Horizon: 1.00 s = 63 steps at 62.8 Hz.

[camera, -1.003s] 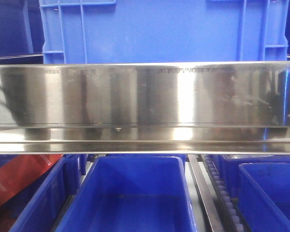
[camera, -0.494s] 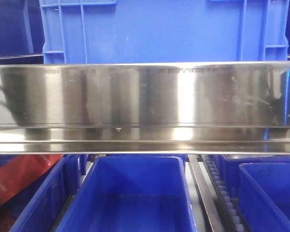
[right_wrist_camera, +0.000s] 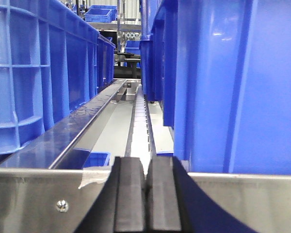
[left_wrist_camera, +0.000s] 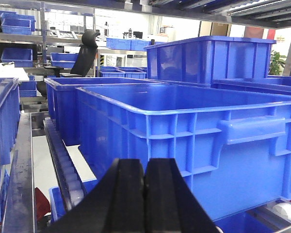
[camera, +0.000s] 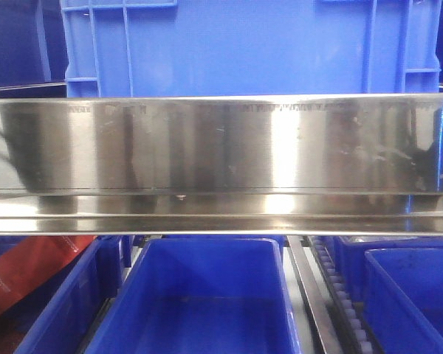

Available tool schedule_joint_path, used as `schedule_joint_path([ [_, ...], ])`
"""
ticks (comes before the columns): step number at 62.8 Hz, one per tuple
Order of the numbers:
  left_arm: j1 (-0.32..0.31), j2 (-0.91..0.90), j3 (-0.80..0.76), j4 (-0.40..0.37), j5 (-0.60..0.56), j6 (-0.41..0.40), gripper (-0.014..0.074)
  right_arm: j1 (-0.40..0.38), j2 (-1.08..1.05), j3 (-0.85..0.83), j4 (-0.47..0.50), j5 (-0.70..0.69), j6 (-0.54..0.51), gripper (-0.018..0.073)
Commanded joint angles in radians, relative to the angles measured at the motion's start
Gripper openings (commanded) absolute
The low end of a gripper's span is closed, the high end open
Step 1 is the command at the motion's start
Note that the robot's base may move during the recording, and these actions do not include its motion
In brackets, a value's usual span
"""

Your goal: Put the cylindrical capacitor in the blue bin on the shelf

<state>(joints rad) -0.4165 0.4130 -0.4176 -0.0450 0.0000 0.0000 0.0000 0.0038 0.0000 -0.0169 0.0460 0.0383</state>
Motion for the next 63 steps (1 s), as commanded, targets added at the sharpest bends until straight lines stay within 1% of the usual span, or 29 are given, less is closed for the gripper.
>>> schedule_joint_path([
  [1, 0.005, -0.006, -0.001, -0.006, -0.019, 0.000, -0.0111, -0.006, -0.004, 0.000, 0.004, -0.023, -0.004, -0.0167],
  [19, 0.005, -0.006, -0.001, -0.004, -0.019, 0.000, -0.0111, -0.006, -0.004, 0.000, 0.004, -0.023, -0.004, -0.0167],
  [21, 0.005, -0.009, -0.001, 0.006, -0.021, 0.000, -0.0111, -0.006, -0.004, 0.000, 0.004, -0.023, -0.004, -0.0167],
  [25, 0.016, -0.026, 0.010, 0.059, -0.019, 0.000, -0.0111, -0.006, -0.004, 0.000, 0.004, -0.023, -0.004, -0.0167],
  [31, 0.092, -0.075, 0.064, 0.071, -0.021, 0.000, -0.0111, -0.006, -0.004, 0.000, 0.004, -0.023, -0.004, -0.0167],
  [39, 0.268, -0.202, 0.180, 0.079, -0.018, 0.000, -0.0111, -0.006, -0.004, 0.000, 0.004, -0.023, -0.004, -0.0167],
  [46, 0.370, -0.307, 0.255, 0.091, -0.018, 0.000, -0.0111, -0.006, -0.004, 0.000, 0.004, -0.023, -0.004, -0.0167],
  [54, 0.428, -0.408, 0.335, 0.092, 0.006, 0.000, -0.0111, -0.006, -0.004, 0.000, 0.004, -0.023, -0.004, -0.0167],
  [63, 0.462, -0.413, 0.411, 0.059, 0.011, 0.000, -0.0111, -0.006, -0.004, 0.000, 0.004, -0.023, -0.004, -0.0167],
])
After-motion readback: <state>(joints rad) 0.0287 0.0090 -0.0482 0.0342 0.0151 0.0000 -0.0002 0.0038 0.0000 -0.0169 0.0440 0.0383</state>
